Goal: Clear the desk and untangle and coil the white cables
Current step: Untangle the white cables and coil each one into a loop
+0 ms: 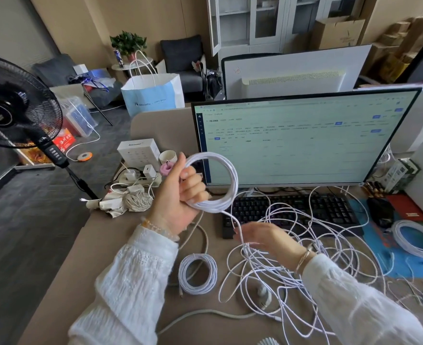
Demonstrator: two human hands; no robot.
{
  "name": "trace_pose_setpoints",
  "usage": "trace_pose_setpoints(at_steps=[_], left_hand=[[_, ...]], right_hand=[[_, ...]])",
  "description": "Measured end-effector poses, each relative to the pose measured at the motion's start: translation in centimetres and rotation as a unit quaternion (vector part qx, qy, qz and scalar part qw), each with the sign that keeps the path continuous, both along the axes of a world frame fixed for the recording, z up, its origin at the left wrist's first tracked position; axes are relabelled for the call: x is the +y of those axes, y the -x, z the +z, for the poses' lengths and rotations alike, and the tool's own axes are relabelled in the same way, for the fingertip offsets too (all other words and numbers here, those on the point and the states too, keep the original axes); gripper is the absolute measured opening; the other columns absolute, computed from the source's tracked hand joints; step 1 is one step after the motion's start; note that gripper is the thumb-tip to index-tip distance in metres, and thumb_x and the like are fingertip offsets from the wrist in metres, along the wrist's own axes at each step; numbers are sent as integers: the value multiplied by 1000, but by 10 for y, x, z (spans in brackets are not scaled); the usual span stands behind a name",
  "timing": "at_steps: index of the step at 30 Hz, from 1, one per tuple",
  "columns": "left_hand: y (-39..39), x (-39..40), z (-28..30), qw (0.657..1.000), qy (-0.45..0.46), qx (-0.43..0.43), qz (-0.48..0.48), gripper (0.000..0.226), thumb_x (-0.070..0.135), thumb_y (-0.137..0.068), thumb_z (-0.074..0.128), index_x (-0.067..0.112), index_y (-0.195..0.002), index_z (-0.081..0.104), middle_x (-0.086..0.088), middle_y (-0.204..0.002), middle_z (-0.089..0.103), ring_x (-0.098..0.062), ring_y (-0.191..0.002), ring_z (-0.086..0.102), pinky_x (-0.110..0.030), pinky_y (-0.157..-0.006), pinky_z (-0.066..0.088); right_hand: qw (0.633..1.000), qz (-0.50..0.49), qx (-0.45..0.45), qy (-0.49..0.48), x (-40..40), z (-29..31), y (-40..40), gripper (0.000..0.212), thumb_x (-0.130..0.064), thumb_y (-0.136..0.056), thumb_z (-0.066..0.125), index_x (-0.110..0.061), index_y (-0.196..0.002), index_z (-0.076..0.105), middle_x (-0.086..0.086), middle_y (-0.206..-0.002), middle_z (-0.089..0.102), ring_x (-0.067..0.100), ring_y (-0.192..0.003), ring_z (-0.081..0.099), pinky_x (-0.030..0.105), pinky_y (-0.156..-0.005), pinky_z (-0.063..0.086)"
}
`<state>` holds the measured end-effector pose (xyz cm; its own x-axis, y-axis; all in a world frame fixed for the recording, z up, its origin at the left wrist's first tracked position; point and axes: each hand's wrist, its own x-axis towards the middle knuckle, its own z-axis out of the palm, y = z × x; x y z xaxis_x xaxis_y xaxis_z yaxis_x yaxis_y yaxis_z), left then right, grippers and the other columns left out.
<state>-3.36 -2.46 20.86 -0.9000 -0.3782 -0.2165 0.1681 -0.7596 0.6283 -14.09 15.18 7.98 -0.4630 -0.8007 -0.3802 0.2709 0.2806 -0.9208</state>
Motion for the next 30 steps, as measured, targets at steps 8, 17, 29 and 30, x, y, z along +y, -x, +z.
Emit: trace_pose_setpoints(at_steps=[8,17,29,30], left_hand=[[-10,-36,14,994,29,38,98,52,50,-99,41,21,-56,39,10,-46,21,-6,-39,19,-18,-41,22],[-14,-35,-11,997,33,-45,51,51,49,-98,44,21,-55,40,9,-43,21,-4,-34,20,-16,-36,21],[4,6,-42,960,206,-175,78,48,43,-97,51,19,-59,34,6,-41,25,-8,-33,25,-20,-40,24],[5,6,-43,948,232,-189,112,49,42,-97,51,19,-59,33,6,-42,26,-9,-34,25,-21,-42,24]], right_hand=[[974,158,140,-84,5,-27,-11,20,-6,-90,62,-19,-80,73,-4,-75,73,6,-70,67,18,-63,47],[969,-141,201,42,-3,31,3,25,-1,-93,57,-7,-115,67,7,-74,64,20,-68,66,41,-80,57],[796,-267,535,91,-15,94,-15,8,-6,-86,68,-12,-89,72,-4,-81,70,11,-67,66,19,-66,53],[778,-273,558,100,-15,97,-16,7,-5,-86,67,-11,-89,72,-4,-82,70,9,-68,64,17,-66,52]])
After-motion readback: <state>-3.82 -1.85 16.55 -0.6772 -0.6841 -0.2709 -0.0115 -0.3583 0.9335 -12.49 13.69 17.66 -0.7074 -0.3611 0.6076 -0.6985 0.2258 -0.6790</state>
